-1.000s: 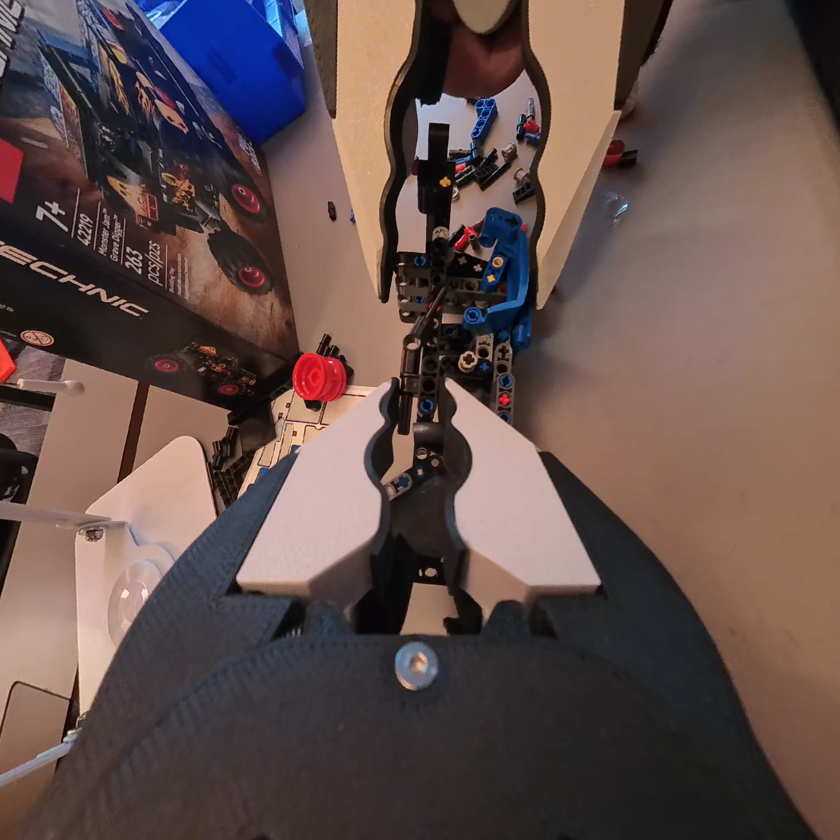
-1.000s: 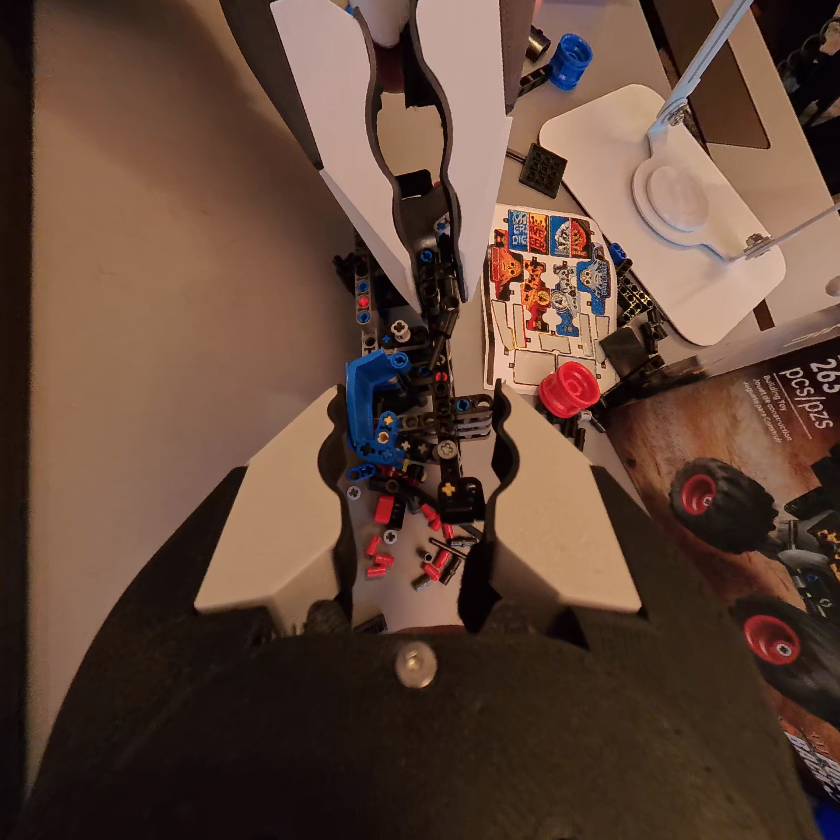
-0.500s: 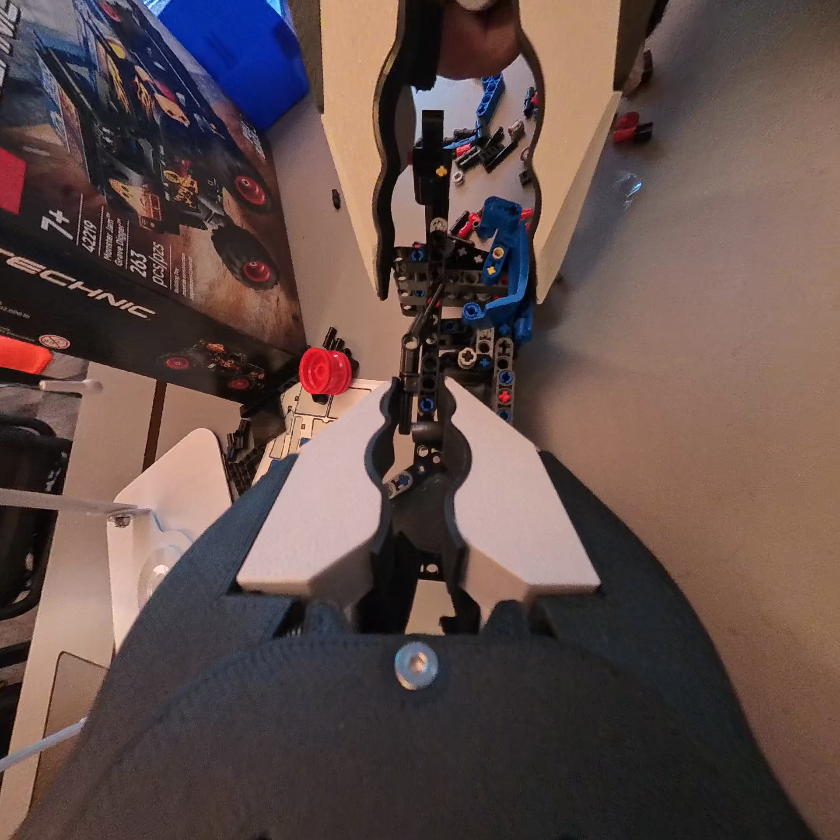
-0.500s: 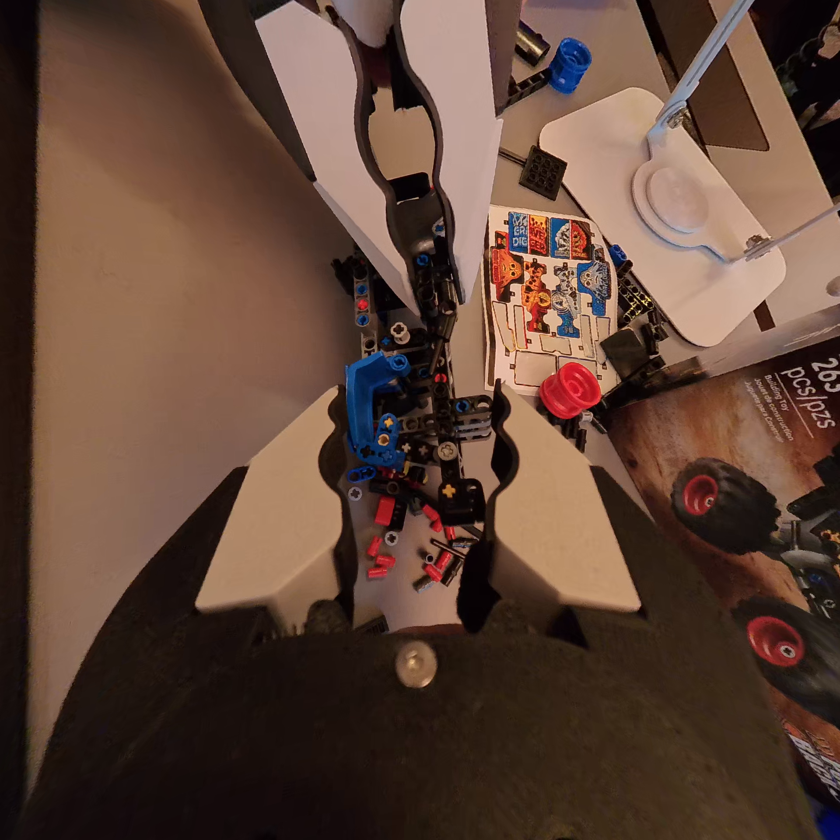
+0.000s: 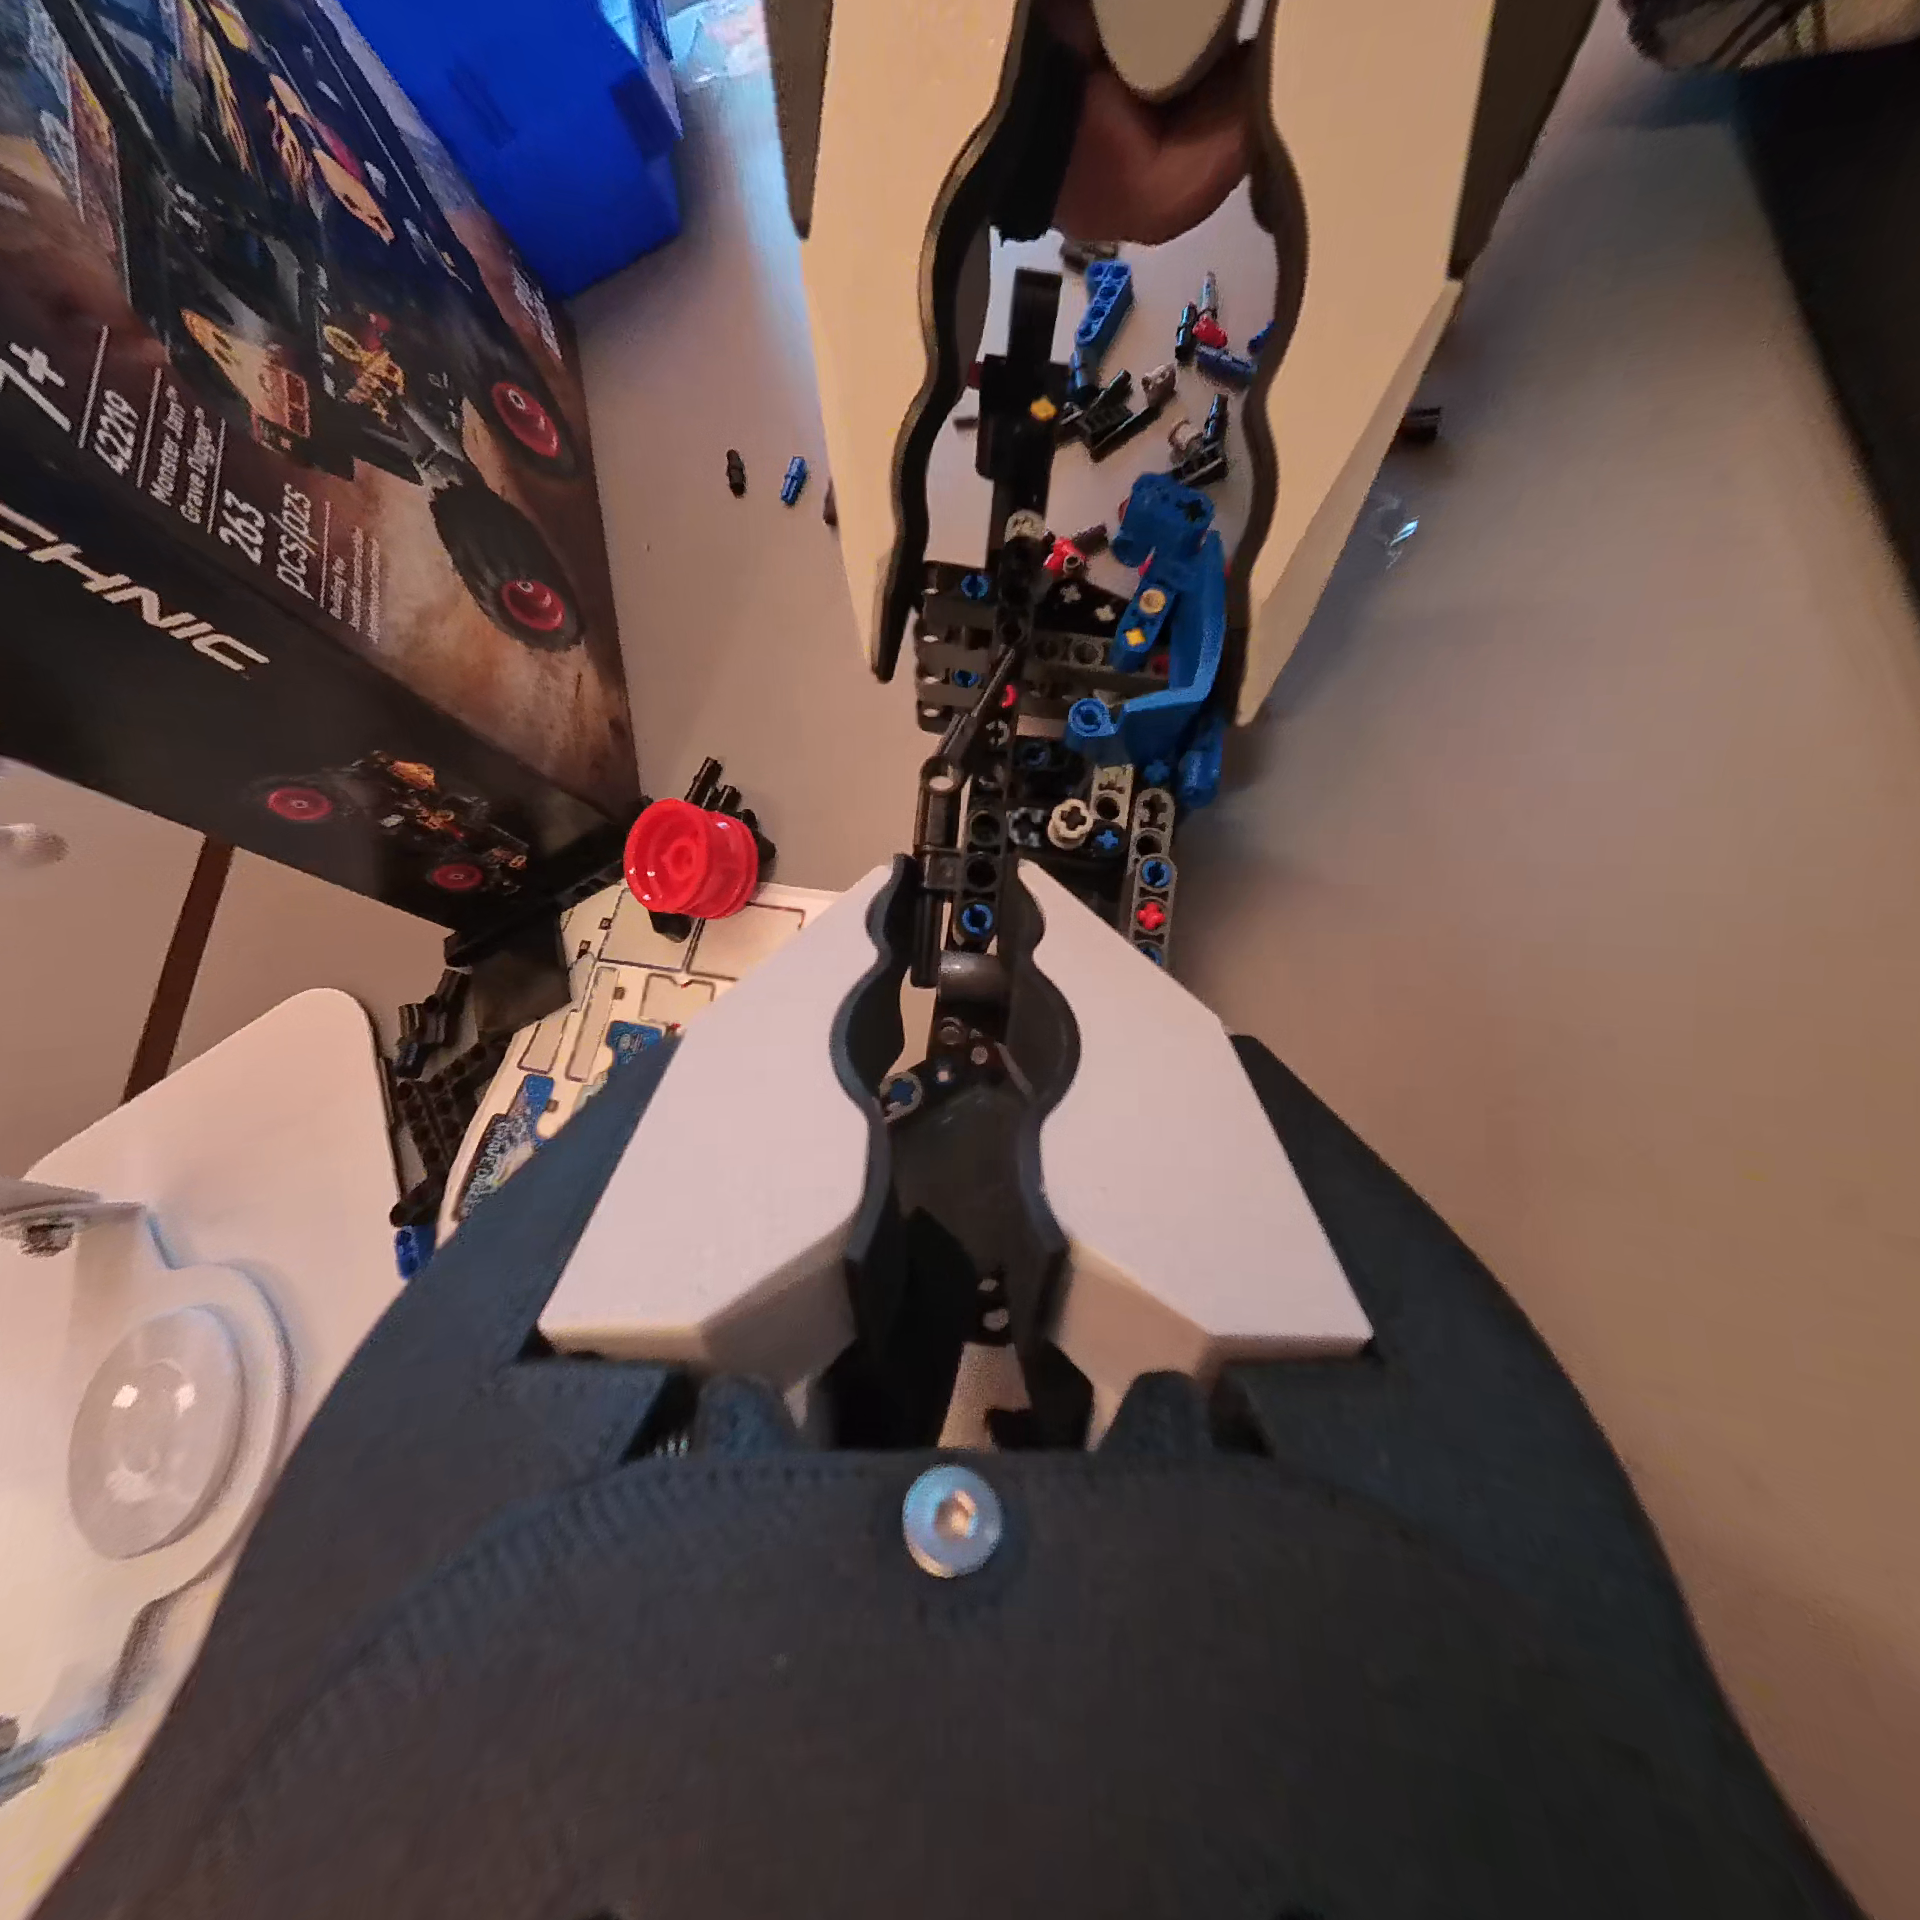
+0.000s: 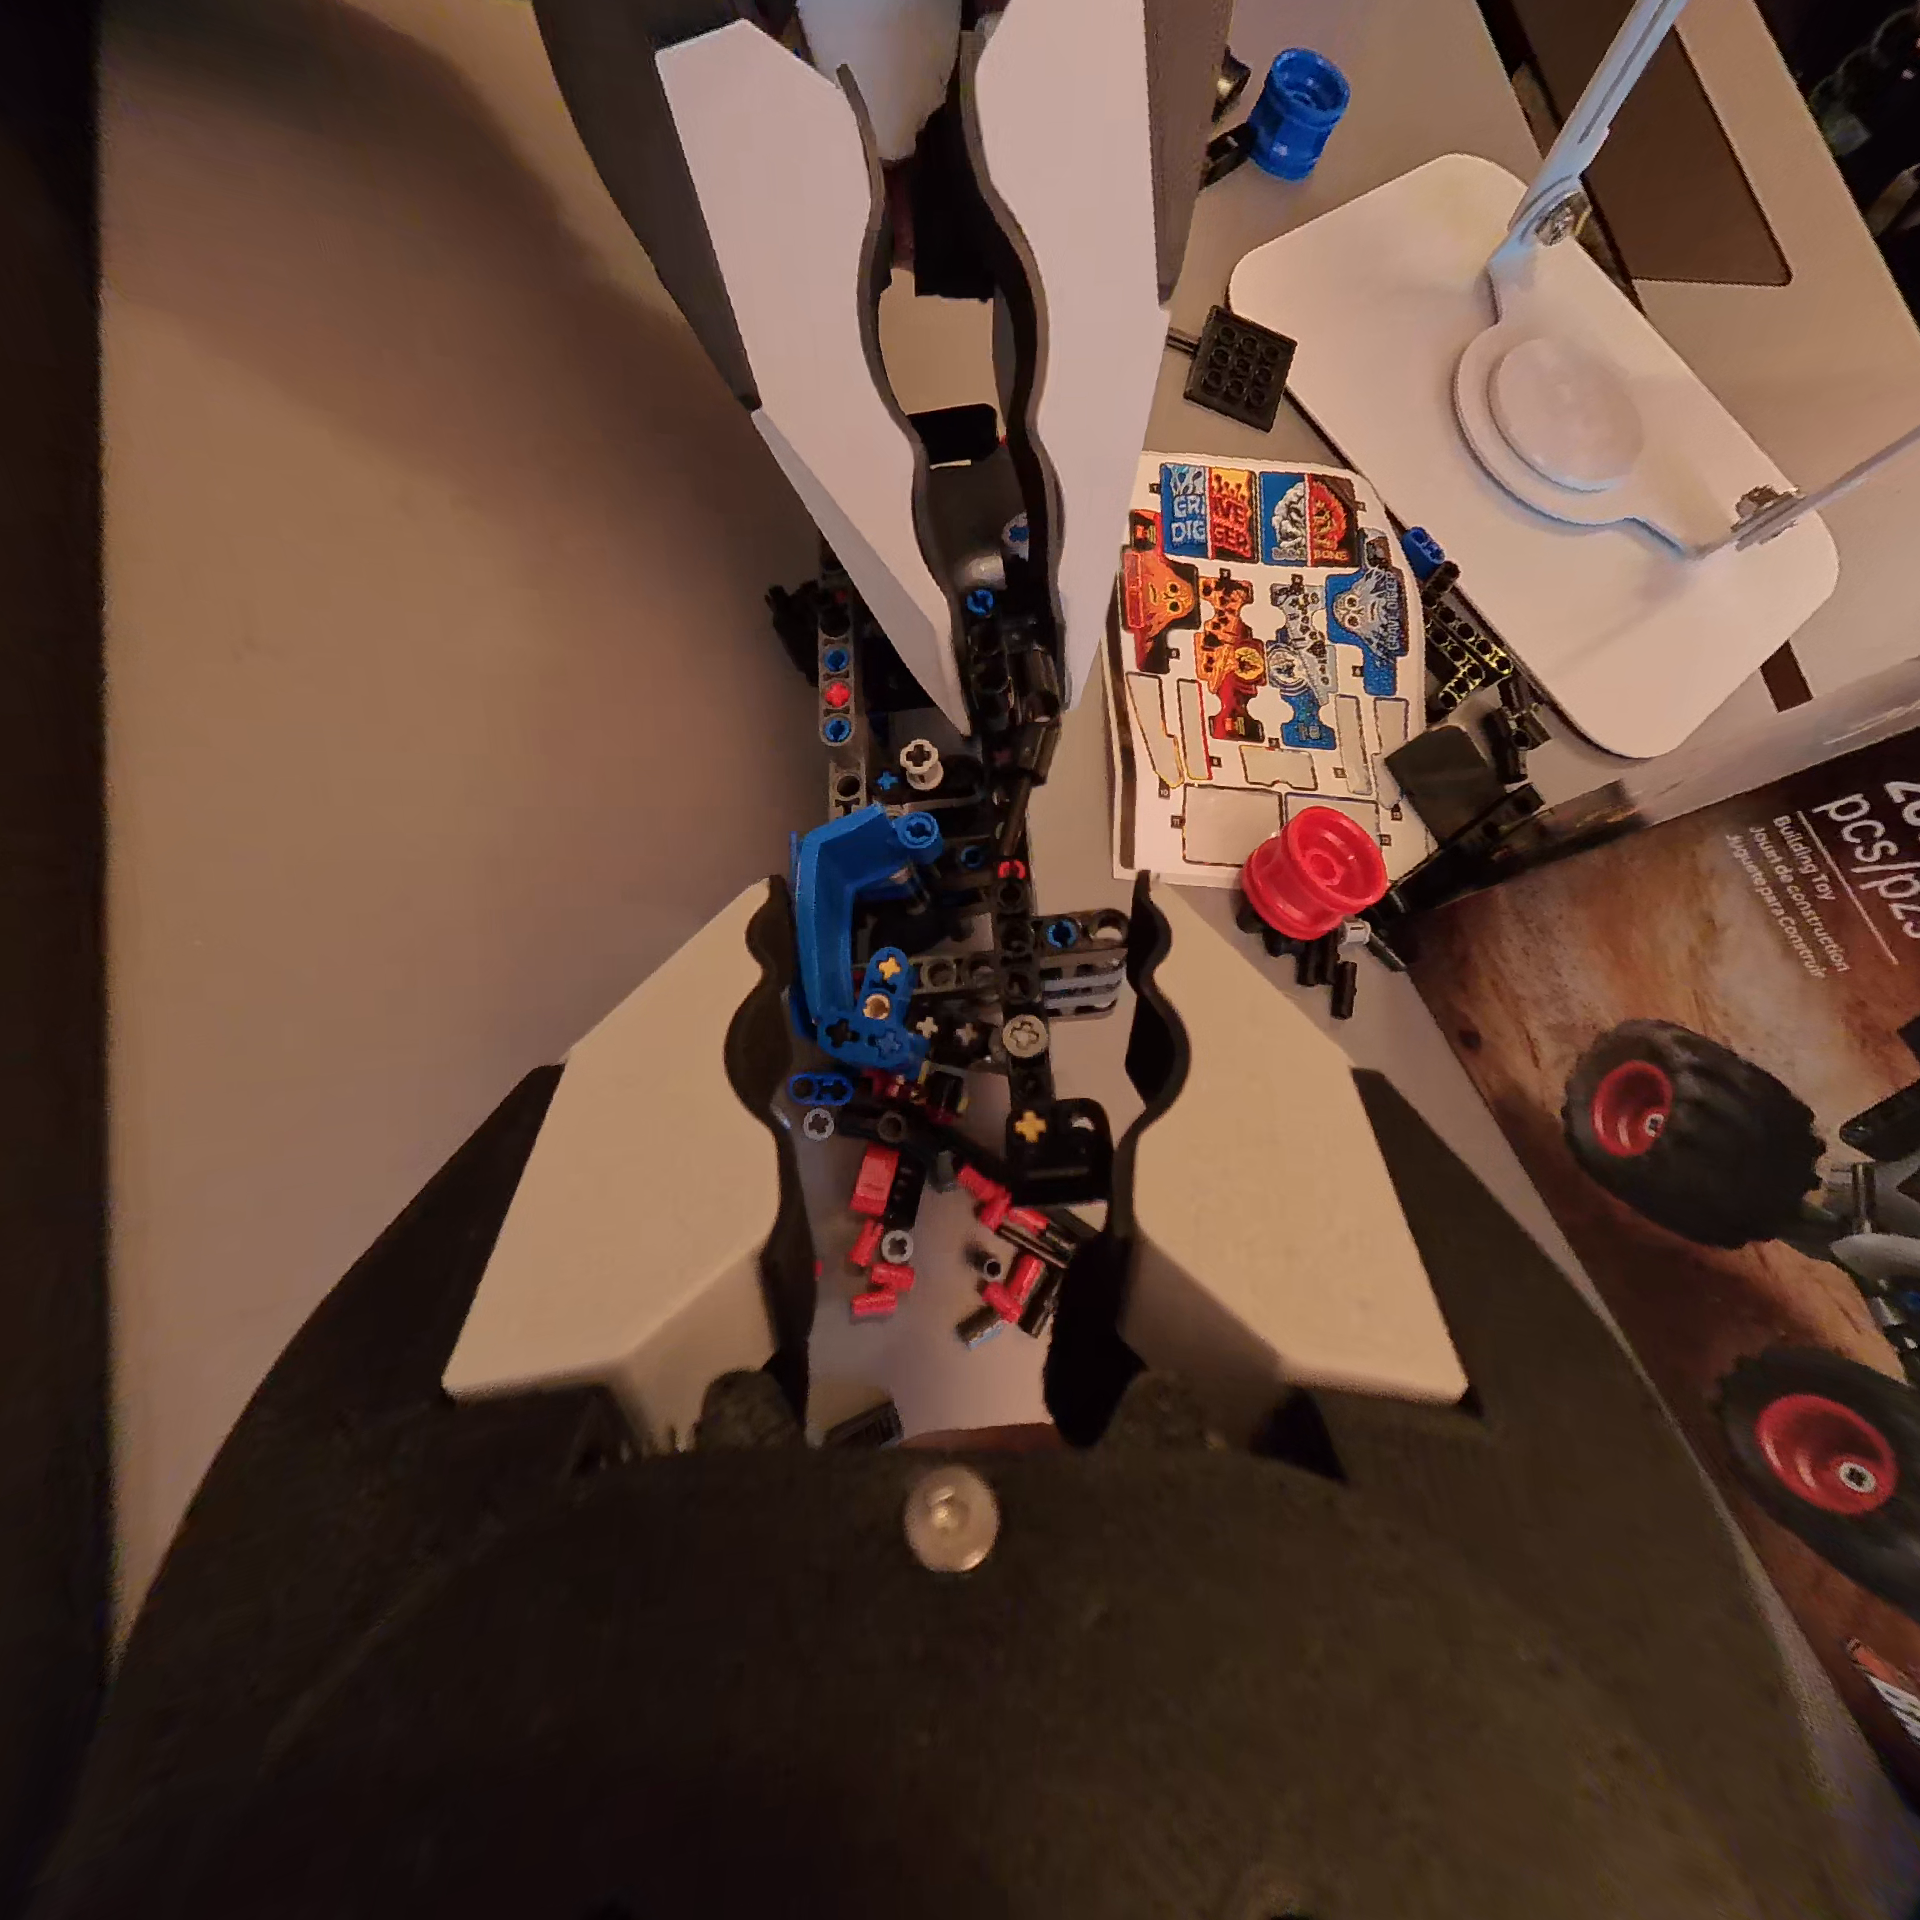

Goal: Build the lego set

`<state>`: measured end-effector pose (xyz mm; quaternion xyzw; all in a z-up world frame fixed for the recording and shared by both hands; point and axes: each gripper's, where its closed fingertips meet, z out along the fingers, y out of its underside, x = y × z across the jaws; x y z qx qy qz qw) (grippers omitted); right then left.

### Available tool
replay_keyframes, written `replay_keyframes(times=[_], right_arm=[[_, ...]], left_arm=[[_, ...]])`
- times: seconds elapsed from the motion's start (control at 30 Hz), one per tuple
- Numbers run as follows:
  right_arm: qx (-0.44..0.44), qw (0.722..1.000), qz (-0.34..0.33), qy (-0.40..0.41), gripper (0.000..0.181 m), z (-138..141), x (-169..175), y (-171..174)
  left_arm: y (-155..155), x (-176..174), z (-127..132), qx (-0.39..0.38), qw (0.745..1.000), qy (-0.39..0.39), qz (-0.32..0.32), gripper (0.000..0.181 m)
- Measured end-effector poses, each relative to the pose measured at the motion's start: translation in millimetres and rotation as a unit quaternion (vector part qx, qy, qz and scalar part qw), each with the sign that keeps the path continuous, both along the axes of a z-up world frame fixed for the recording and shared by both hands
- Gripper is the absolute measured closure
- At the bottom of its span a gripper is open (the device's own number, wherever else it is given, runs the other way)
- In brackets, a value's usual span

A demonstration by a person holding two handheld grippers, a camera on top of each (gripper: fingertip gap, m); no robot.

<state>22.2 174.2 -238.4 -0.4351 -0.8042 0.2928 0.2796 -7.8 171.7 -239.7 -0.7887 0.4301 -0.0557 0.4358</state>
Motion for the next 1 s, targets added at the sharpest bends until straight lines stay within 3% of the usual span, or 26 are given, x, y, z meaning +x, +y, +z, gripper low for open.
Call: replay_keyframes(times=[0.27,0.37,0.5,1.0], right_arm=[[-0.018,1.000,-0.002,0.000,0.117,-0.7,-0.2,-0.5],[-0.019,1.000,0.000,0.001,0.117,-0.6,-0.3,-0.9],[-0.020,1.000,0.000,0.001,0.117,-0.6,-0.2,-1.0],[-0.029,1.000,-0.001,-0.004,0.118,-1.2,-0.5,-1.7]], left_arm=[[0.3,2.3,0.3,-0.026,0.998,-0.047,-0.017,0.167],[-0.2,2.4,4.3,-0.002,1.000,-0.023,-0.021,0.152],[-1.0,5.3,14.7,0.024,0.999,-0.013,-0.028,0.167],[-0.2,4.4,8.0,0.022,0.999,-0.004,-0.026,0.167]])
